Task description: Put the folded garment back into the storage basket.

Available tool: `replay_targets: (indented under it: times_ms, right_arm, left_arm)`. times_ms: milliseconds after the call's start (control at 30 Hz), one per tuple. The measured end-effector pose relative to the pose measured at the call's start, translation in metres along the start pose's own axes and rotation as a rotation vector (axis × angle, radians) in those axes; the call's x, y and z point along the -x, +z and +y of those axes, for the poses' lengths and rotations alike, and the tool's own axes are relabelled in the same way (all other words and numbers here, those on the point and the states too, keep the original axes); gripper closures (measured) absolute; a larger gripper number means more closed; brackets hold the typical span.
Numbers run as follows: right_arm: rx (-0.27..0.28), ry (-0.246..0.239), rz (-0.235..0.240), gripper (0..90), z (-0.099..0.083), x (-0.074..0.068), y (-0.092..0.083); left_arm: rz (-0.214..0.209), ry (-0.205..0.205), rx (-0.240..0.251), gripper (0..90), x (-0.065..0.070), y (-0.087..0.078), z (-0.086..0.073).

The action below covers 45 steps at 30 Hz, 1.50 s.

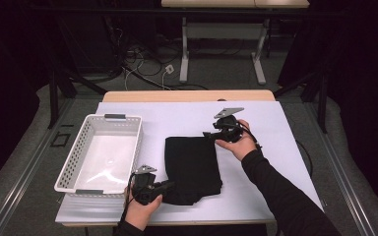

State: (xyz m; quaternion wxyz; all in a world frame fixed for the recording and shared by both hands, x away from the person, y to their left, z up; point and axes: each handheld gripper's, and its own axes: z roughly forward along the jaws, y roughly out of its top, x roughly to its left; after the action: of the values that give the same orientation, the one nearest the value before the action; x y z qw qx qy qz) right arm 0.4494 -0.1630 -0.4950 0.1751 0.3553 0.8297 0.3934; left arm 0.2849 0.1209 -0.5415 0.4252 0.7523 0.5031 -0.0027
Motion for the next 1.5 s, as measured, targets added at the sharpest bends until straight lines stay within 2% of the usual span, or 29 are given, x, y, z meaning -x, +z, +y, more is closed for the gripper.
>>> replay_targets:
  times_ms: [133,367,433,667,900,1100,1267,1500]
  right_arm:
    - [-0.01,0.027,-0.008,41.8,0.0,0.005,0.006]
    - [-0.074,0.09,0.011,45.0,-0.007,0.014,0.02]
    - [-0.099,0.095,0.006,44.9,-0.009,0.015,0.024]
    - [-0.124,0.102,0.0,45.7,-0.015,0.016,0.037]
    - [-0.162,0.139,-0.001,46.2,-0.024,0.018,0.046]
    - [-0.178,0.158,0.001,46.2,-0.029,0.02,0.051]
    - [-0.164,0.168,0.01,47.6,-0.031,0.02,0.053]
    - [-0.153,0.165,0.023,55.2,-0.032,0.018,0.053]
  left_arm:
    - [-0.001,0.001,-0.003,78.7,0.0,0.001,0.0]
    - [-0.001,0.001,-0.004,78.7,0.0,0.001,0.0]
    - [-0.002,0.001,-0.003,78.7,0.0,0.001,0.0]
    - [-0.002,0.0,-0.003,78.7,-0.001,0.001,0.0]
    - [-0.001,0.001,-0.003,78.7,-0.001,0.001,0.0]
    - [-0.002,0.001,-0.003,78.7,-0.001,0.001,-0.001]
    - [-0.003,-0.001,-0.002,78.6,-0.001,0.001,-0.001]
    - [-0.002,0.001,-0.002,78.7,-0.001,0.001,-0.001]
